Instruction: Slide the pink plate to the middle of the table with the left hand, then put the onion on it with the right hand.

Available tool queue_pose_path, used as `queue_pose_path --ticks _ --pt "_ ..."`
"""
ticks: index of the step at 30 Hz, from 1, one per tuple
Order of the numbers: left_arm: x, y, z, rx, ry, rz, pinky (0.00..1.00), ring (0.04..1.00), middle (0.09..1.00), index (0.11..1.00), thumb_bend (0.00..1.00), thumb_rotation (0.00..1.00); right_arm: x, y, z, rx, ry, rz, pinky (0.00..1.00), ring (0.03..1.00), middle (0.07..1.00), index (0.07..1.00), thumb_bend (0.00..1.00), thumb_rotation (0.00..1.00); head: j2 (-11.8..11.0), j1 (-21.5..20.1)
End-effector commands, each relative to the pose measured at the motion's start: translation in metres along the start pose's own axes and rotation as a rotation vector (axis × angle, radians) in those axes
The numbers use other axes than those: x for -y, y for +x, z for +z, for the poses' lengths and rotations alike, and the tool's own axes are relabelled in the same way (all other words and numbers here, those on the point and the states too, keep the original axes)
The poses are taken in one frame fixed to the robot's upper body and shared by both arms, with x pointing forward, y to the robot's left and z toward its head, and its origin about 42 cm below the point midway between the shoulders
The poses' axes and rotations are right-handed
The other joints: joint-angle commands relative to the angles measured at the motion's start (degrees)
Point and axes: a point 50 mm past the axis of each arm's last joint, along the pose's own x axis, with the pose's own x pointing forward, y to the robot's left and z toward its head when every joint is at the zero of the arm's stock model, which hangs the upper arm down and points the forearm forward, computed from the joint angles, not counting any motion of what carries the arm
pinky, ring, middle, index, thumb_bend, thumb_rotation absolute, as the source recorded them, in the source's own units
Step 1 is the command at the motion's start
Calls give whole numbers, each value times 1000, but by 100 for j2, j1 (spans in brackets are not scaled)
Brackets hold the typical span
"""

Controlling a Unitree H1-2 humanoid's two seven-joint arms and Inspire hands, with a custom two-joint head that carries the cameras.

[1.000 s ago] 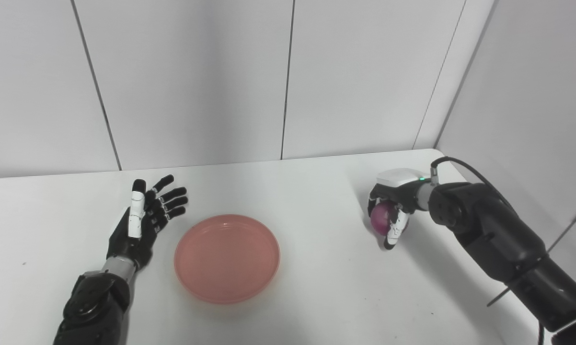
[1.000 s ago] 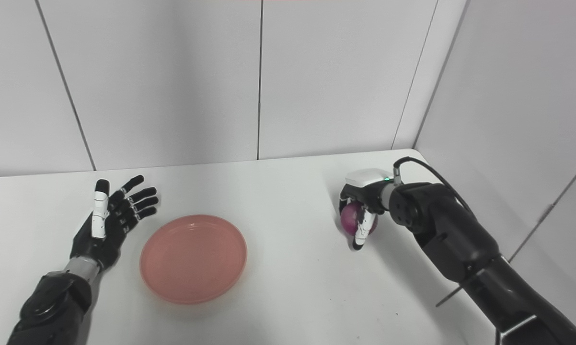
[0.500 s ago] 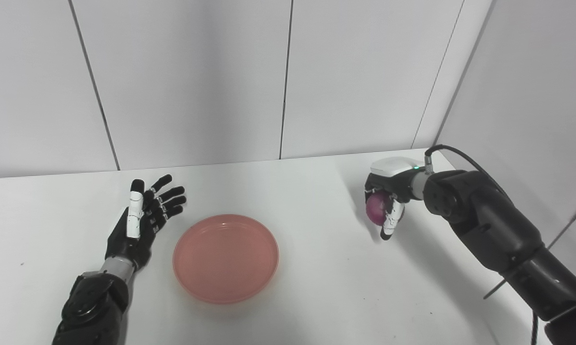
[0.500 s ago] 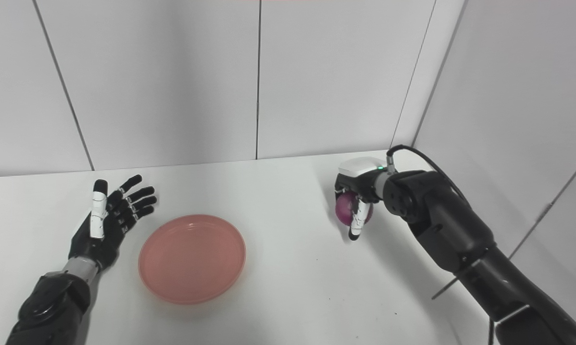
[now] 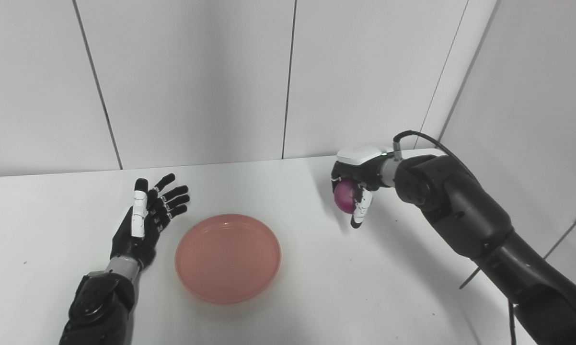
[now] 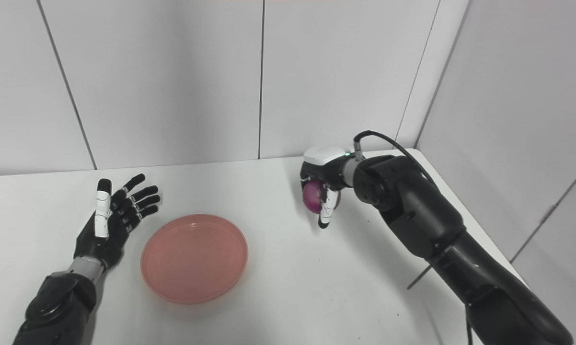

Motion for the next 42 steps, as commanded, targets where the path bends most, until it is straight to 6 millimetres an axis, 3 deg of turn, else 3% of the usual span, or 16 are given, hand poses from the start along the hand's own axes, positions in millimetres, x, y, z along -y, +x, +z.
queue_pose_path --ticks 1,5,6,8,13,24,35,42 --pt "-2 -22 -48 -174 -22 47 810 797 779 845 845 1000 36 -6 1 11 -52 -89 358 428 518 493 524 149 -4 98" --pt "2 -22 -47 -171 -19 55 798 790 773 842 835 1000 38 -1 12 51 -42 -104 366 429 508 491 525 146 -20 286" --pt "2 -22 -48 -172 -19 55 795 786 768 841 833 1000 38 1 15 56 -39 -105 340 404 463 514 525 65 -20 286" --pt "4 -21 -49 -174 -19 58 794 785 768 840 830 1000 40 3 24 79 -40 -110 314 379 434 525 525 16 -35 400" --pt "10 -19 -52 -181 -26 59 786 776 764 835 835 1000 45 9 44 126 -64 -119 343 410 445 527 525 11 -60 710" --pt "19 -16 -60 -179 -23 52 807 776 760 843 848 1000 61 14 90 229 -73 -153 303 376 466 505 528 9 -112 1205" --pt "32 -10 -69 -183 -8 42 805 776 768 844 828 1000 84 7 123 331 -100 -224 314 382 466 509 527 10 -128 1680" --pt "35 -9 -70 -185 -14 50 807 771 754 843 838 1000 83 1 138 393 -126 -281 273 343 474 492 530 8 -134 1841"
